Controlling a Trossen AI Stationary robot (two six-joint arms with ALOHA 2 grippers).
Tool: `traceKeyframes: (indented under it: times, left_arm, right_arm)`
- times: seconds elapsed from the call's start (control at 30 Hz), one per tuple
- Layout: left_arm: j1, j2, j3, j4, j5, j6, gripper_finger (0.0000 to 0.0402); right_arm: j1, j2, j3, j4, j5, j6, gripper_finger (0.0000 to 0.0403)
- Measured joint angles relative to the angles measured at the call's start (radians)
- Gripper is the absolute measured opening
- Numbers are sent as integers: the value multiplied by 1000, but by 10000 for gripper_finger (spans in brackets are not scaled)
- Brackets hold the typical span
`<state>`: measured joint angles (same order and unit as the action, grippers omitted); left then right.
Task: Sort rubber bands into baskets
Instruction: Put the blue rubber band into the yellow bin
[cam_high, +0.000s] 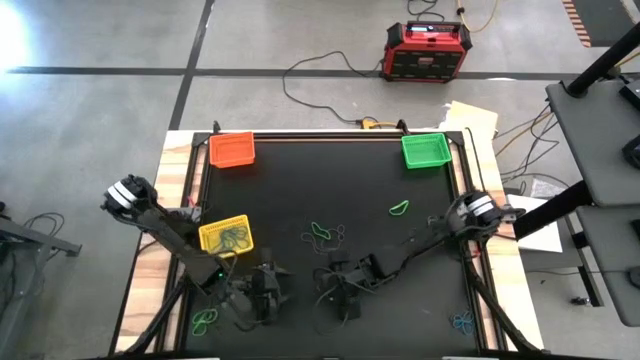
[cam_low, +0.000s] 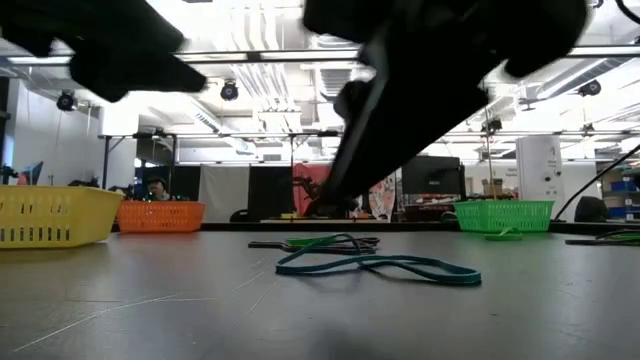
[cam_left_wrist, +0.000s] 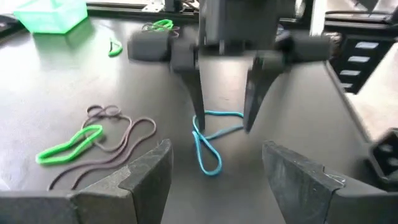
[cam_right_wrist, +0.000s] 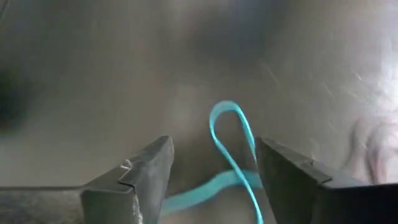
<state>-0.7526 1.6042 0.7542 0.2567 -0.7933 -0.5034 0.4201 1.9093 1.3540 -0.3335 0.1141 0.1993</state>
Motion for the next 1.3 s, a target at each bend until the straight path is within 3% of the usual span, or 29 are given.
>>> traceKeyframes:
  times: [0.3,0.5,0.77,0.87,1.1,1.3]
  left_arm:
    - [75,254,161,62,13,66,233]
    - [130,374,250,83,79,61,248]
    - [204,495,316,165,153,36,256]
    - [229,529,316,216,201,-7,244]
    - [239,581,318,215,177,-12,201]
    - [234,589,319,206,161,7,128]
  right_arm:
    - [85,-125,0,-289,204,102,249]
    - [129,-152,-1,-321,277,149,262]
    - [159,-151,-18,-308,290,182,265]
    - [165,-151,-36,-303,290,195,264]
    - [172,-148,-48,-289,290,194,254]
    - [171,-147,-48,-289,298,183,247]
